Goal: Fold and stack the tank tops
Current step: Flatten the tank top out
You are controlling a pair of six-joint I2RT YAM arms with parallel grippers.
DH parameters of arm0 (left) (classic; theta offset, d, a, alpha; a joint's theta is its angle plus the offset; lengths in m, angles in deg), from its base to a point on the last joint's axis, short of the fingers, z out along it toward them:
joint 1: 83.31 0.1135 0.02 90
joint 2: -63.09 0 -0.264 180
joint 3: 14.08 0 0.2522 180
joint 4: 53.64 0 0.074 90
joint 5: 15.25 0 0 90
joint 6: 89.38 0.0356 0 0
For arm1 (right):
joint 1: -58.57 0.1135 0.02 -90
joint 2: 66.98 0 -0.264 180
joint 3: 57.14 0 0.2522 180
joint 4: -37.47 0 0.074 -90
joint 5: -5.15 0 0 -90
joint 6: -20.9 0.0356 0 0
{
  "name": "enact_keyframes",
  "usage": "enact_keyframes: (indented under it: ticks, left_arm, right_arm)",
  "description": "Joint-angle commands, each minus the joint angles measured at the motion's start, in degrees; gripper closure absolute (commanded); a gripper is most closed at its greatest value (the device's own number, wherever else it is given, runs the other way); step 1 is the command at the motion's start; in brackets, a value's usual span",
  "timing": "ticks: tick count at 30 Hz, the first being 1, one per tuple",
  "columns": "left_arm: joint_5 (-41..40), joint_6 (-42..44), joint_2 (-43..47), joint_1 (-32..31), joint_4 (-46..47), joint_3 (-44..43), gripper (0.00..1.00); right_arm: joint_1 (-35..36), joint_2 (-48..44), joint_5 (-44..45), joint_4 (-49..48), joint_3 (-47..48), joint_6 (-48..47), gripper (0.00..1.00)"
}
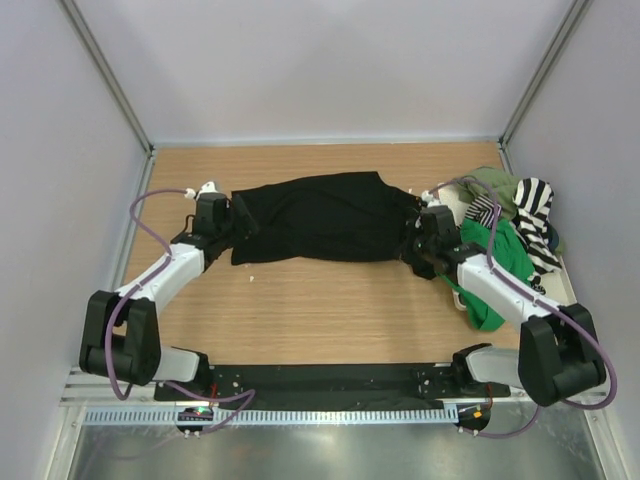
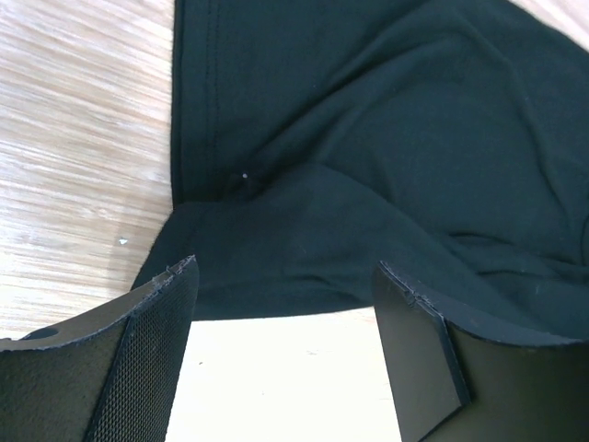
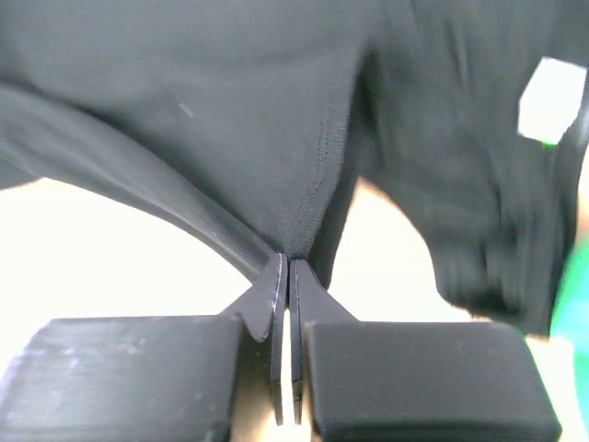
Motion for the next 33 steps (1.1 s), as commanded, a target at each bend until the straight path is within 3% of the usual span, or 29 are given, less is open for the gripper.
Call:
enact_keyframes:
  ticks: [1,10,17,22,29,33]
  left_arm:
    - [-1.04,1.14,-0.97,-0.49,1.45,-1.24,0.24]
    - [-4.02,2.19,-6.77,-2.42,-1.36,-6.68,0.24]
    - [-7.36,5.09,-16.35,-2.95,-9.52,-16.26,0.31]
    - [-7.63,5.27,-19.78,-3.04,-11.83,-16.8,0.35]
    - [-7.46,4.48,-16.72,-7.08,-13.41,-11.8,0.63]
    - [-7.62,4.48,-14.52,-7.88,-13.14,-8.37,1.0]
  right_arm:
    - [1.2,-6.12,-0.95,0.42,-5.53,1.84,0.99]
    - [1.82,-16.58,2.12,1.57,-14.68,6.94,0.99]
    - [1.82,-15.89,2.65,0.87,-15.65,5.89,0.99]
    - [1.82,-15.01,2.47,-0.1,-15.56,5.62,0.99]
    - [1.73,-15.0,2.82,-0.36,-15.38,5.27,0.99]
    - [1.82,-15.36,2.65,-0.36,-15.38,5.45,0.99]
